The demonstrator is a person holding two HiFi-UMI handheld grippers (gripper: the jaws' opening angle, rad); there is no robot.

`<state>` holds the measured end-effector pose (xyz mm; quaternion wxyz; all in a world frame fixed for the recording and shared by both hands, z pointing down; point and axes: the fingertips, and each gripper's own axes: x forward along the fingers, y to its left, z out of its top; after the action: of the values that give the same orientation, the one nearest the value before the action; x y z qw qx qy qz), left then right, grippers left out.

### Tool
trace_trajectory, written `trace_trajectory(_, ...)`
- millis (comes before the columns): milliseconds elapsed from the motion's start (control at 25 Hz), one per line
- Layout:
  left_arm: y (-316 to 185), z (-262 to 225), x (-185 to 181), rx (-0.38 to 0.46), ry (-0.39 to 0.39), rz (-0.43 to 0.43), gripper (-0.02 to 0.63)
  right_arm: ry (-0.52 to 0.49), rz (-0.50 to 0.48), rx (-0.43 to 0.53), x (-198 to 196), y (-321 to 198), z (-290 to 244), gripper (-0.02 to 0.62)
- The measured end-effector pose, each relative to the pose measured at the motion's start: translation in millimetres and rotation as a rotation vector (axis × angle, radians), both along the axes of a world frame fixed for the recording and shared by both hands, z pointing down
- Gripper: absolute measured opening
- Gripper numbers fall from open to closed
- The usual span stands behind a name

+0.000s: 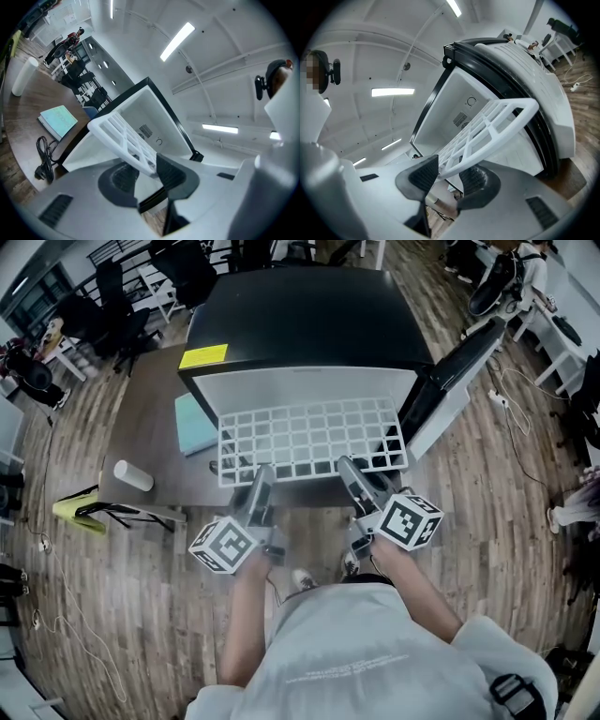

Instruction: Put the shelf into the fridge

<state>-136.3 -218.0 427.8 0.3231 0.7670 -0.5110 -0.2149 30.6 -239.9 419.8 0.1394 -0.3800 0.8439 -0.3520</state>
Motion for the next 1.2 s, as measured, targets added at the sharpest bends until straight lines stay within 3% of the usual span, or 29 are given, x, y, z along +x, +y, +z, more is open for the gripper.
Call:
trace_trajectory(720, -10.3, -4.6, -4.5, -0.021, 0.002, 0.037, 0.103, 0.037, 0.040, 0.015, -4.7, -2.9, -6.8, 0.137)
trace_trajectory(1200, -10.1, -9.6, -3.6, -0.014, -0.024, 0.041, 0.103, 0.003, 0.039, 0.013, -3.4, -3.2, -6.5, 0.138)
